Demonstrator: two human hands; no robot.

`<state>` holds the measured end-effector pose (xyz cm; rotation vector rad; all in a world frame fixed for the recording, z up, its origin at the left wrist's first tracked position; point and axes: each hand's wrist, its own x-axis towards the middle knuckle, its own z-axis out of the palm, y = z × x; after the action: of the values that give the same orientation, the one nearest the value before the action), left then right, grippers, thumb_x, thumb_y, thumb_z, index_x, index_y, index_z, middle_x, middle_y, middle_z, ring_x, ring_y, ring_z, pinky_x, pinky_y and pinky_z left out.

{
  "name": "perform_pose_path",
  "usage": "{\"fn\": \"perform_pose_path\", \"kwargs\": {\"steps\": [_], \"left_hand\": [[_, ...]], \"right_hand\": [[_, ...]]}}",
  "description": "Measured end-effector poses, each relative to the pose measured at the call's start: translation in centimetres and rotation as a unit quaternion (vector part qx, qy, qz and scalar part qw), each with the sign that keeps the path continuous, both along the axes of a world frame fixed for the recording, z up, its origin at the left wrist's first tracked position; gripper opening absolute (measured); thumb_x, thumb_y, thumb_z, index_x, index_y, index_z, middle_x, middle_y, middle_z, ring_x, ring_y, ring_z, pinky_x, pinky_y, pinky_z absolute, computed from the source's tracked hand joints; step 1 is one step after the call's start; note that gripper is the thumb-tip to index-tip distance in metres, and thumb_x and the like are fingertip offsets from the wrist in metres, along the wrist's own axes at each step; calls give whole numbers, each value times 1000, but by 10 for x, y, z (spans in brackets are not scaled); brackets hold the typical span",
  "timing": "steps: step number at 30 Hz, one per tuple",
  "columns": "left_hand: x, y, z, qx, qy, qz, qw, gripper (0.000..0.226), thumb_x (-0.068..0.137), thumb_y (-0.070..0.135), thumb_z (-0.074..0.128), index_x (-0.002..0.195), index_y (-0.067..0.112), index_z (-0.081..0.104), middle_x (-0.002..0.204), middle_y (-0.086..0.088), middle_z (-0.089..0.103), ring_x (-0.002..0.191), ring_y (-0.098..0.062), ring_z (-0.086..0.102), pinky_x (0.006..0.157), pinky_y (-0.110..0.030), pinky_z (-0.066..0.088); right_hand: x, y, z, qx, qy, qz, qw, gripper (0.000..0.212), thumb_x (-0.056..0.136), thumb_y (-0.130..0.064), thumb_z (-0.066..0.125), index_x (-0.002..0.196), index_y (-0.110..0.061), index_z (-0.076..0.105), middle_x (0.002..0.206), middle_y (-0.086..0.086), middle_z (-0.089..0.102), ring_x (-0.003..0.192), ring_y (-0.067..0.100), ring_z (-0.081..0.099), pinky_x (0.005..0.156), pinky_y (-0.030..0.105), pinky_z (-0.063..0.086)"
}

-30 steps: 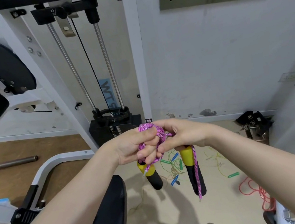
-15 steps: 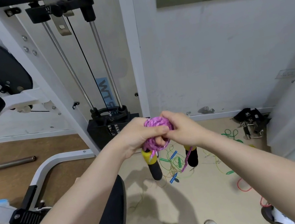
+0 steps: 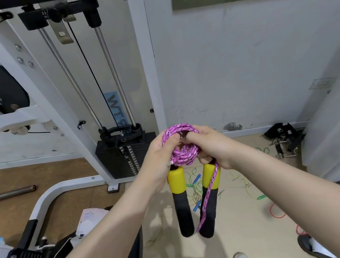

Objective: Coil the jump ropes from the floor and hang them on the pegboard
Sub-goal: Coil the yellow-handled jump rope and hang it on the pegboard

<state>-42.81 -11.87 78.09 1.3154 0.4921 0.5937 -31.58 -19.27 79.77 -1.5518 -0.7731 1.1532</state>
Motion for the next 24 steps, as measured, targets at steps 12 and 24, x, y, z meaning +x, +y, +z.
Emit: {"fn": "perform_pose_path", "kwargs": {"steps": [12, 24], "left_hand": [[-24, 36, 13, -65, 18, 109, 992, 26, 98, 8, 37, 89, 8, 61, 68, 2, 72, 66, -7, 69, 63, -18, 54], [-41, 47, 8, -53, 60, 69, 994, 27, 97, 8, 39, 88, 10, 65, 73, -2, 72, 68, -9, 67, 63, -17, 53]], "right_hand": [[37, -16, -48, -101, -140, 104, 980, 8, 79, -7, 70, 85, -11, 66, 67, 3, 58, 54, 13, 40, 46, 20, 32], [49, -27, -80, -151, -277, 198, 928, 30, 80, -3, 62, 82, -21, 37, 86, 12, 54, 75, 18, 47, 69, 34, 44]]}}
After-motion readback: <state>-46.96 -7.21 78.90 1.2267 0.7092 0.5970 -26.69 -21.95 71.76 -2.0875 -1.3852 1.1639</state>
